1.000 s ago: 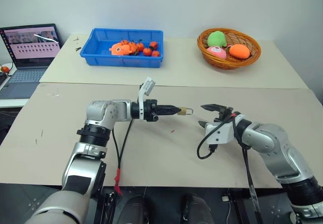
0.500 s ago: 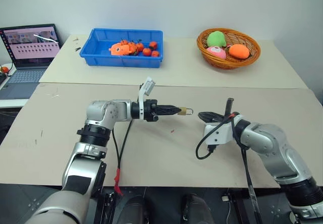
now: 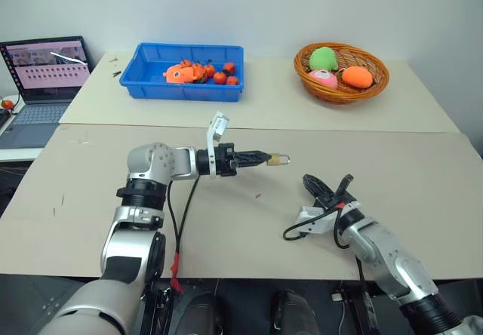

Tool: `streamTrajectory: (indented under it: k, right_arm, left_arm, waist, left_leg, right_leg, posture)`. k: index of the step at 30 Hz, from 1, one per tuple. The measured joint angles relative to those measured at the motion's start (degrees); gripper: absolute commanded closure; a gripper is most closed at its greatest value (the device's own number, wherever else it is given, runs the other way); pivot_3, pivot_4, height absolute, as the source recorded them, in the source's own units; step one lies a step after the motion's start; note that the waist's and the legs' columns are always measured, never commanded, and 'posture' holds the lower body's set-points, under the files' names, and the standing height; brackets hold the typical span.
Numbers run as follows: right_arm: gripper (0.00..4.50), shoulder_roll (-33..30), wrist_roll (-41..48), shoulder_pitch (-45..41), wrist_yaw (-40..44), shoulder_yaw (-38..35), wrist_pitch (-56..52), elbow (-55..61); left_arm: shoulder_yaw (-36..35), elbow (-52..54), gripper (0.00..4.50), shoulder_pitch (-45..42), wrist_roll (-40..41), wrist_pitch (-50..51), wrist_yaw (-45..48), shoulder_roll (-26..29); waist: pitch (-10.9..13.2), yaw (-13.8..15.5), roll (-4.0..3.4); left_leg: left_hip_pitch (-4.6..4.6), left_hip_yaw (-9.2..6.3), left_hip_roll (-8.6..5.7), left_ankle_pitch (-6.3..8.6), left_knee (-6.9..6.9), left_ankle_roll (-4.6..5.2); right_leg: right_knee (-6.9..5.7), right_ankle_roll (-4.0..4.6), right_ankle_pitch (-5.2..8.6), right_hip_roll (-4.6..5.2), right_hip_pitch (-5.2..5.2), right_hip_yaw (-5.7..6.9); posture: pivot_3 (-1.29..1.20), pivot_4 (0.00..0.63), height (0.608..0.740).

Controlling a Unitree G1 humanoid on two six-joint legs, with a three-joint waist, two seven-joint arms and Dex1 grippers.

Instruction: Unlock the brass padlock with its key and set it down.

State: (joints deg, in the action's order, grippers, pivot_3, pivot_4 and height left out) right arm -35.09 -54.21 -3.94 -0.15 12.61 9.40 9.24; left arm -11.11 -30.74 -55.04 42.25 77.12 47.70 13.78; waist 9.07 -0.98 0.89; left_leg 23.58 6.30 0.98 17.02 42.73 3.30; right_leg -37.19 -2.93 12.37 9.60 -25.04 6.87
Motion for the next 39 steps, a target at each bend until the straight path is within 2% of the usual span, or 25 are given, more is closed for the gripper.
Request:
streamTrajectory:
  k: [4,12,19,39]
  right_arm:
    - [4.48,0.5,-1.8,0.5,-1.5,-0.4,-1.1,2.0]
    - [4.48,0.5,-1.5,-2.6,1.6,-0.7,0.0,7.8]
    - [4.48,-0.7,2.6,-3.7,8.6,0.9,4.8,9.7]
    - [4.48,-0.8,3.6,-4.2,9.2,-0.6,6.5,8.8]
  left_arm:
    - [-5.0,-0.4,4.19,-0.3,2.0,6.2,-5.2,-2.2]
    - [-7.8,1.0,4.19,-0.2,2.7,9.4,-9.5,-3.4]
    - [-8.9,1.5,4.19,-0.2,2.8,9.4,-10.8,-4.0]
    - [-8.8,2.6,4.19,0.1,2.9,9.4,-11.1,-4.3]
  waist:
    - [0.0,0.0,0.00]
    - [0.0,0.0,0.00]
    - [0.0,0.2,0.00]
    - [0.0,0.2,0.00]
  left_leg:
    - [0.00,0.00,0.00,0.00,-0.01,0.00]
    - [-0.06,0.01,-0.01,0.00,-0.01,-0.02]
    - [-0.07,0.00,-0.03,0.00,-0.04,-0.01]
    - [-0.08,0.01,-0.02,0.00,-0.02,-0.02]
  right_leg:
    - [0.00,0.02,-0.01,0.00,0.00,-0.01]
    - [-0.01,0.03,-0.01,-0.01,0.02,-0.02]
    - [0.02,0.30,-0.18,0.00,0.05,-0.01]
    - [0.02,0.28,-0.17,0.00,0.06,-0.01]
  posture:
    - [0.00,0.150,0.692]
    - [0.00,0.150,0.692]
    - [0.00,0.150,0.692]
    - [0.00,0.150,0.692]
